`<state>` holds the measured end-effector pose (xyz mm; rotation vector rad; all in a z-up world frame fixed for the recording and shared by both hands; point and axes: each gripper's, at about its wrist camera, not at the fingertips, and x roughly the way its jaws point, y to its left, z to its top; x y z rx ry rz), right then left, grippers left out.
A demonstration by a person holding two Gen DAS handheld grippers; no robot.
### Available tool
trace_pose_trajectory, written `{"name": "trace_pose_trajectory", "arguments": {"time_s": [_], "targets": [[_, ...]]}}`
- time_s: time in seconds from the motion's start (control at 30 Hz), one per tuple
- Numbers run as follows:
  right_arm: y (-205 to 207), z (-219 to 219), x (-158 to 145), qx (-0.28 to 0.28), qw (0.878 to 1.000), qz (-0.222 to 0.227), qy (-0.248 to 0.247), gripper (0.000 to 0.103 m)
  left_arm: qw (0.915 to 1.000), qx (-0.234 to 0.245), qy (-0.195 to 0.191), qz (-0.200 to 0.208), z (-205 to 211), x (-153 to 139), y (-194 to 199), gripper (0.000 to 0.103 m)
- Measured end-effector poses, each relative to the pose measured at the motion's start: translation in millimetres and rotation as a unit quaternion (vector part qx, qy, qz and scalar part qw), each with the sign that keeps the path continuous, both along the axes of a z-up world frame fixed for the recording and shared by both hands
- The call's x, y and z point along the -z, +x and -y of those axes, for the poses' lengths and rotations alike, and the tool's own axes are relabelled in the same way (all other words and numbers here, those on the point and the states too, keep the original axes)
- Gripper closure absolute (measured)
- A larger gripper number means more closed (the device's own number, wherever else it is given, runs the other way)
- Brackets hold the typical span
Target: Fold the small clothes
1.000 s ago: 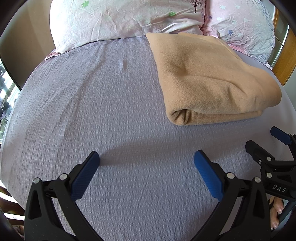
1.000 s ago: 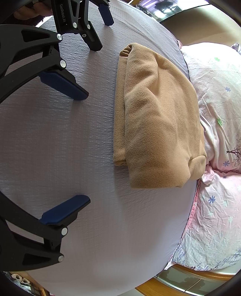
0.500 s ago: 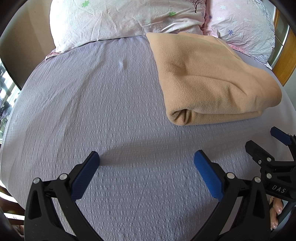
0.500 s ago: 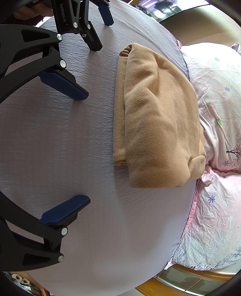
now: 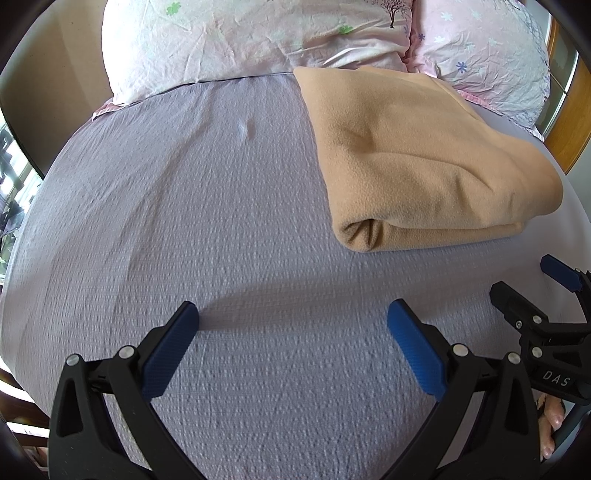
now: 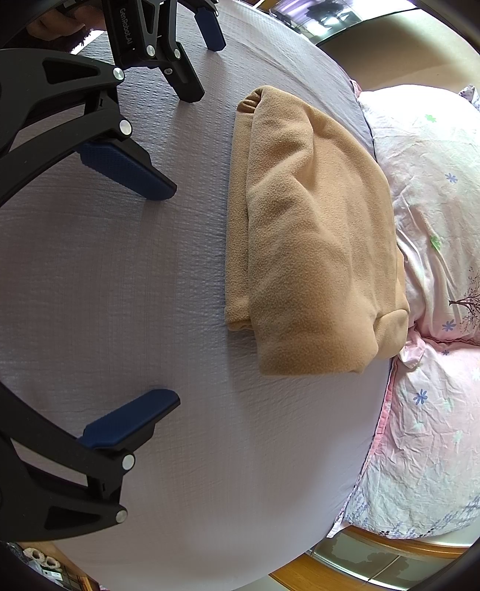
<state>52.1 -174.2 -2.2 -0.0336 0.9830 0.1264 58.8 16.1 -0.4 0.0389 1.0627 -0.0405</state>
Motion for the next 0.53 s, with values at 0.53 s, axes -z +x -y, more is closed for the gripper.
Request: {"name": "trace_pose_trajectory", "arguments": {"time_s": [0.53], "targets": [[0.6, 0.0, 0.4, 0.0, 1.0, 0.0, 0.0, 0.001, 1.0, 0.001, 0.001, 0.002, -0.3, 0.0, -0.7, 0.002]]}}
